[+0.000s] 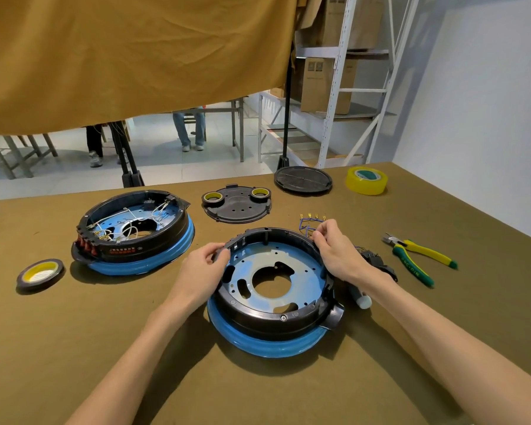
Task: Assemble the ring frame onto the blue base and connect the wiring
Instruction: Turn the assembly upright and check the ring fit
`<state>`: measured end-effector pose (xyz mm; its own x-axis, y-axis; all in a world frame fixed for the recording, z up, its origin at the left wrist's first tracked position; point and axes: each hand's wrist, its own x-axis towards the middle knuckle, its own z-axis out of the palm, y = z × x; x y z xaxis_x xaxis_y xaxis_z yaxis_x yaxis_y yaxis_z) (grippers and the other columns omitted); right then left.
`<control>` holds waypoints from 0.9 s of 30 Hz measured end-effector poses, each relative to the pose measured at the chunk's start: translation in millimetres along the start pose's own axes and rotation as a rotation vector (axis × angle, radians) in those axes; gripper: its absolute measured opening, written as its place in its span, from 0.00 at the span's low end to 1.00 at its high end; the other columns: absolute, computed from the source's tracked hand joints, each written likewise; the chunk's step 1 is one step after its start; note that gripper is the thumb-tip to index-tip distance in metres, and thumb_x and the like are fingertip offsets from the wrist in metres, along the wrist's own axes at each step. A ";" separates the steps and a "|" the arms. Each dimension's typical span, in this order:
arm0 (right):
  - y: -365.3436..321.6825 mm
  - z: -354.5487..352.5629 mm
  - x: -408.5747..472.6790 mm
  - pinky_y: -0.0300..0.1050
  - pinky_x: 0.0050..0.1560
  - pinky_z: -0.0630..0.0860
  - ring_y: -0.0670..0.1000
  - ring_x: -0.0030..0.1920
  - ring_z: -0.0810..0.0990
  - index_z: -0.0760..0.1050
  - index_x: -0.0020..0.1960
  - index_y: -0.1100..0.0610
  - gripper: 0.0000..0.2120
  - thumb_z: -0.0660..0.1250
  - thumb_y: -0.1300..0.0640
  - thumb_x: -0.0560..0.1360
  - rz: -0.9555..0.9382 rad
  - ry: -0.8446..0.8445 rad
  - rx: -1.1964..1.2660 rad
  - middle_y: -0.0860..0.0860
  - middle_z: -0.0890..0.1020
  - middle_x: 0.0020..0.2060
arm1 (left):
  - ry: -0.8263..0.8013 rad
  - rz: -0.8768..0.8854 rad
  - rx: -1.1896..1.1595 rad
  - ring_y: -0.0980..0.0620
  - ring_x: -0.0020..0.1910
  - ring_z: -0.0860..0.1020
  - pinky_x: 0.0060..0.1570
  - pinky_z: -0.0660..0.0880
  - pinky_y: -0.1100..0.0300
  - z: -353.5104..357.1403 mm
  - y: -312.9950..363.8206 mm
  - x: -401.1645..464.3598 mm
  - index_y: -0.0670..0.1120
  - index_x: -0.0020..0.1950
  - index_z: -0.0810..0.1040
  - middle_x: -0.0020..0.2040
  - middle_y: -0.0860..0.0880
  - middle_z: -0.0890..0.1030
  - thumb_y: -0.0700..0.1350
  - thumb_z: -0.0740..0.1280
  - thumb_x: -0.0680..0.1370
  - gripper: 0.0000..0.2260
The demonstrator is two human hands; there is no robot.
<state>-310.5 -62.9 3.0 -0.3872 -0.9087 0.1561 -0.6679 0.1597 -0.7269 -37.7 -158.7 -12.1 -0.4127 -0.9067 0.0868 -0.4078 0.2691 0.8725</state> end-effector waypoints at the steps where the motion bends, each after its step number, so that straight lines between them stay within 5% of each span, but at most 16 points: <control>1: 1.1 -0.7 0.7 0.42 0.34 0.66 0.45 0.32 0.67 0.65 0.51 0.52 0.08 0.53 0.51 0.87 0.008 -0.010 0.006 0.48 0.72 0.35 | 0.001 0.024 0.124 0.65 0.55 0.77 0.51 0.74 0.68 -4.9 5.7 6.1 0.51 0.69 0.78 0.61 0.57 0.81 0.55 0.64 0.83 0.17; 5: 1.6 -2.1 3.0 0.36 0.30 0.65 0.41 0.27 0.66 0.65 0.52 0.55 0.09 0.53 0.52 0.87 -0.009 -0.061 0.056 0.48 0.69 0.33 | -0.164 0.158 0.426 0.53 0.67 0.76 0.62 0.72 0.57 -5.7 42.5 41.3 0.49 0.73 0.76 0.68 0.53 0.79 0.56 0.67 0.81 0.22; 10: 2.2 -4.7 6.2 0.37 0.29 0.64 0.42 0.27 0.65 0.66 0.52 0.54 0.09 0.53 0.50 0.87 -0.051 -0.113 -0.003 0.49 0.70 0.34 | -0.466 0.200 0.600 0.51 0.46 0.81 0.40 0.74 0.60 20.0 61.5 81.7 0.52 0.57 0.79 0.47 0.51 0.82 0.52 0.68 0.81 0.07; 17: 2.5 -3.7 4.8 0.40 0.31 0.62 0.43 0.27 0.64 0.65 0.52 0.55 0.09 0.53 0.51 0.87 -0.056 -0.118 0.004 0.48 0.69 0.32 | -0.424 0.321 0.689 0.56 0.39 0.77 0.34 0.68 0.60 23.9 50.9 97.4 0.53 0.46 0.78 0.40 0.54 0.80 0.49 0.69 0.82 0.05; 27: -8.4 -1.7 4.7 0.44 0.32 0.63 0.48 0.31 0.68 0.65 0.54 0.55 0.08 0.52 0.52 0.87 -0.096 -0.100 -0.114 0.48 0.72 0.33 | -0.367 0.363 0.672 0.55 0.42 0.78 0.38 0.72 0.58 27.0 45.1 94.4 0.52 0.52 0.81 0.46 0.51 0.82 0.49 0.69 0.82 0.02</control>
<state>-307.8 -67.8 11.0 -0.2570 -0.9548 0.1496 -0.7690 0.1082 -0.6301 -117.0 -223.4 22.4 -0.8023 -0.5954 0.0431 -0.5487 0.7640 0.3396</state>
